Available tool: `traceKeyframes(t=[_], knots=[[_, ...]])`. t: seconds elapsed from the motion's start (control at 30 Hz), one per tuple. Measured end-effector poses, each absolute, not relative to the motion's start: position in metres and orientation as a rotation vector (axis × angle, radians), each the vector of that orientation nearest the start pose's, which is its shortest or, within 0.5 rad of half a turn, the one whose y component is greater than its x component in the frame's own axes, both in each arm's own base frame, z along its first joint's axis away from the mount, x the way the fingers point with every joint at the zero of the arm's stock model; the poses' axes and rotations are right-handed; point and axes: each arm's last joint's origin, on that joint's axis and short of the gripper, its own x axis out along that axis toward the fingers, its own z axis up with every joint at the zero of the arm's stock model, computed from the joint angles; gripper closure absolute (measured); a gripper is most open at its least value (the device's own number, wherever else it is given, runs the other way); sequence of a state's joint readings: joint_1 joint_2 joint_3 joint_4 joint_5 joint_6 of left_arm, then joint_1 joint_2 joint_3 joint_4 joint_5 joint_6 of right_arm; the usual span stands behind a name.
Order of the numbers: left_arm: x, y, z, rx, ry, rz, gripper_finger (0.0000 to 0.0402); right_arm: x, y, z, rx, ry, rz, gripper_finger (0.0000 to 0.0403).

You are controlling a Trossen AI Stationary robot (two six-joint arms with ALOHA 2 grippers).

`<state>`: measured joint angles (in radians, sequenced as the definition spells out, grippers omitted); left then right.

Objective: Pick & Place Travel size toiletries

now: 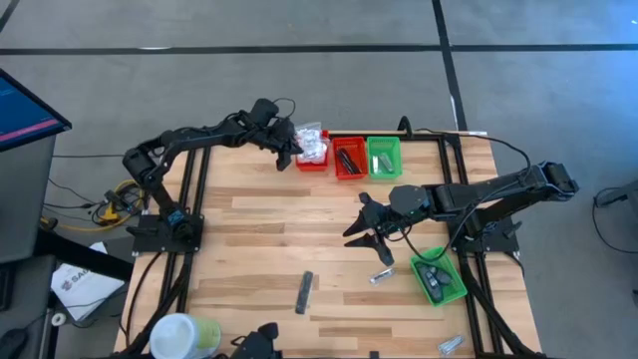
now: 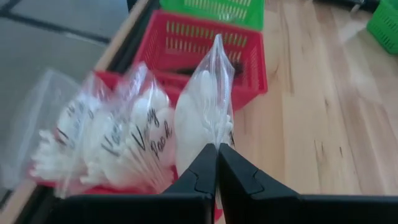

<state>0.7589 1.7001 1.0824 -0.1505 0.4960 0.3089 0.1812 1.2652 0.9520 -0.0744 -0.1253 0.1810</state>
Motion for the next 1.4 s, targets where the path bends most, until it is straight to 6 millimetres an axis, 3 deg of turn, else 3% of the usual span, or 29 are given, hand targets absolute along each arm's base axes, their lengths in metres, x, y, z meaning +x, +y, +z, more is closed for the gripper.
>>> traceKeyframes(t=[0.4,0.63,0.77,0.93,1.07,1.17,1.27,1.4], knots=[[0.273,0.243,0.176,-0.17,0.745,0.206,0.0401,0.276,0.054,0.3,0.162,0.415,0.267,0.029],[0.277,0.242,0.18,-0.119,0.746,0.268,0.0388,0.276,0.054,0.3,0.162,0.415,0.267,0.029],[0.281,0.237,0.184,-0.075,0.746,0.272,0.0342,0.276,0.054,0.3,0.159,0.415,0.268,0.029],[0.289,0.226,0.185,0.016,0.815,0.394,0.023,0.276,0.054,0.299,0.16,0.426,0.266,0.029],[0.294,0.207,0.211,0.041,0.749,0.407,0.0155,0.275,0.055,0.297,0.167,0.449,0.264,0.029],[0.297,0.181,0.23,-0.007,0.703,0.324,0.0124,0.274,0.054,0.295,0.203,0.487,0.251,0.029],[0.298,0.144,0.245,-0.021,0.648,0.202,0.0119,0.272,0.057,0.291,0.238,0.518,0.248,0.029],[0.291,0.087,0.24,-0.027,0.661,0.062,0.0153,0.269,0.063,0.279,0.268,0.527,0.261,0.029]])
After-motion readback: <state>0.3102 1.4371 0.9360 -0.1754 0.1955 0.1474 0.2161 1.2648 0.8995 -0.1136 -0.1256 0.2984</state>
